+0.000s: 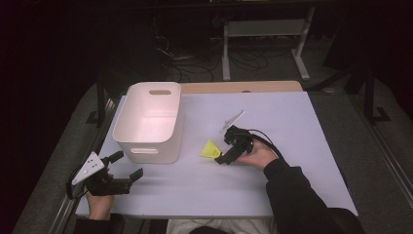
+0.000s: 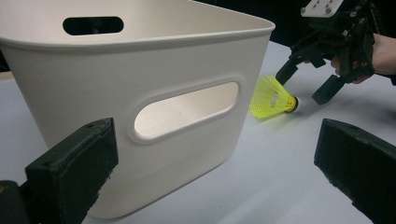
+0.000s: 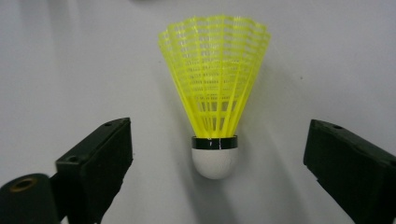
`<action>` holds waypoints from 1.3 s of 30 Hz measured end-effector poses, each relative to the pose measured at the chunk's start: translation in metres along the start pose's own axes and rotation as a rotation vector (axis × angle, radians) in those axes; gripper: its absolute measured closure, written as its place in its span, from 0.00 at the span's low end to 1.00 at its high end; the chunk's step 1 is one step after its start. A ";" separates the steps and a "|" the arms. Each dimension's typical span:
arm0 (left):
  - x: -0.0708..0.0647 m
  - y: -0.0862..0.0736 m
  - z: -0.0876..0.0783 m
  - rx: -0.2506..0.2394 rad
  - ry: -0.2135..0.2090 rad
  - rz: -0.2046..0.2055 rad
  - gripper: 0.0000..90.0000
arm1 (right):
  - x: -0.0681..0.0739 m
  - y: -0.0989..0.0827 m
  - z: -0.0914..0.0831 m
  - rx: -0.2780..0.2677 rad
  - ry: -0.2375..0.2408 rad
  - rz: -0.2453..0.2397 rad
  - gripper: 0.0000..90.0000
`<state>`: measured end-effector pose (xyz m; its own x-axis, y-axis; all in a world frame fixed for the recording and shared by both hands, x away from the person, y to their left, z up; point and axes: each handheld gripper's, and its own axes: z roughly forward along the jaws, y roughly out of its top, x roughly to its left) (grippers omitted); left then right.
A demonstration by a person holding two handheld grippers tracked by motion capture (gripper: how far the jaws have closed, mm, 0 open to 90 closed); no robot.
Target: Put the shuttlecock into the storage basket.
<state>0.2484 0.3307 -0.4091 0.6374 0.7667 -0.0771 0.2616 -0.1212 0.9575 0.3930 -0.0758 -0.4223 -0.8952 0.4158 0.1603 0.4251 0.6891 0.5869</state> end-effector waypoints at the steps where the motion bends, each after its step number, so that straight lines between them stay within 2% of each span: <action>1: 0.000 0.000 0.000 0.000 0.000 0.000 0.00 | 0.000 0.000 0.000 0.000 0.000 0.000 0.11; 4: 0.000 0.000 0.000 0.001 0.000 0.001 0.00 | -0.002 -0.002 0.001 -0.003 0.011 0.007 0.15; 7: 0.000 0.000 0.000 0.001 0.000 0.001 0.00 | -0.004 -0.004 0.003 0.019 0.010 0.008 0.18; 18: 0.000 0.000 0.000 0.000 -0.001 0.000 0.00 | -0.003 -0.004 0.006 0.040 0.024 -0.028 0.40; 22: 0.000 0.000 0.000 0.000 -0.001 0.000 0.00 | -0.002 -0.004 0.008 0.050 0.016 -0.032 0.44; 33: 0.000 0.000 0.000 0.000 -0.001 0.000 0.00 | -0.001 -0.004 0.011 0.065 0.014 -0.034 0.65; 39: 0.000 0.000 0.000 0.000 -0.001 0.000 0.00 | -0.002 -0.004 0.010 0.062 0.025 -0.026 0.69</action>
<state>0.2485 0.3306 -0.4091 0.6381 0.7660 -0.0775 0.2618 -0.1211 0.9575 0.3946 -0.0733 -0.4328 -0.9086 0.3833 0.1657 0.4087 0.7352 0.5408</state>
